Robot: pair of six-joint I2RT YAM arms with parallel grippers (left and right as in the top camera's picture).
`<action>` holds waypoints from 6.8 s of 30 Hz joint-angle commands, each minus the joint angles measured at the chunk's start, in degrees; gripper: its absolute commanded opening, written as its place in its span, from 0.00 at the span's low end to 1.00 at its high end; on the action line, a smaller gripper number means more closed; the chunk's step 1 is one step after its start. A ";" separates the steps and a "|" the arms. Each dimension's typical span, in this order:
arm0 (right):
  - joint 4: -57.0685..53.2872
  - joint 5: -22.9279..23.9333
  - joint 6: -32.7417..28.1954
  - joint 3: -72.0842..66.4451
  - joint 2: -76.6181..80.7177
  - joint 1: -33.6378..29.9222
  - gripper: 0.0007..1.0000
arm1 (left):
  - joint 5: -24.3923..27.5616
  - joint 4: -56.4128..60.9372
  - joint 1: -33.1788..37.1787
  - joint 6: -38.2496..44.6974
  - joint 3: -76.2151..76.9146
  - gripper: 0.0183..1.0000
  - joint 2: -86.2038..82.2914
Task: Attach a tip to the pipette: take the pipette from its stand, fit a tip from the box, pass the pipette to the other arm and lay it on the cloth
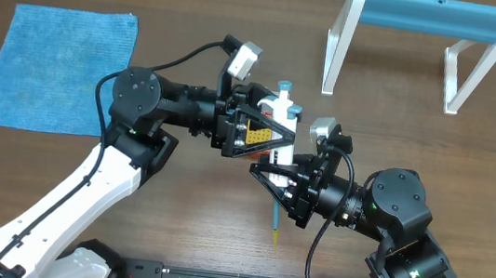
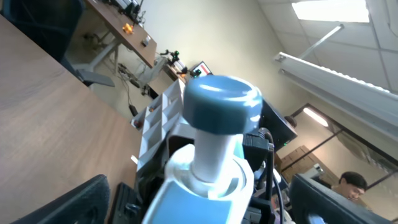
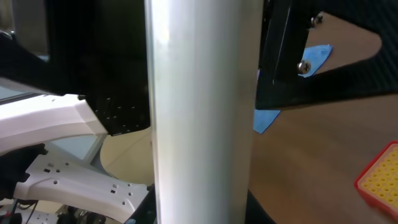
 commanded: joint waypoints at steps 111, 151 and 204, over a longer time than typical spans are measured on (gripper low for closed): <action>-47.47 39.63 -24.94 -1.01 -39.80 -28.65 0.87 | -59.39 -124.82 33.03 56.06 14.73 0.88 -54.45; -54.05 39.65 -24.92 -1.05 -39.80 -28.65 0.87 | -67.01 -49.42 30.40 64.52 -49.24 0.88 -74.44; 4.70 39.43 -34.36 -40.04 -40.04 -28.65 0.87 | -67.04 -49.42 30.40 64.52 -49.24 0.88 -74.44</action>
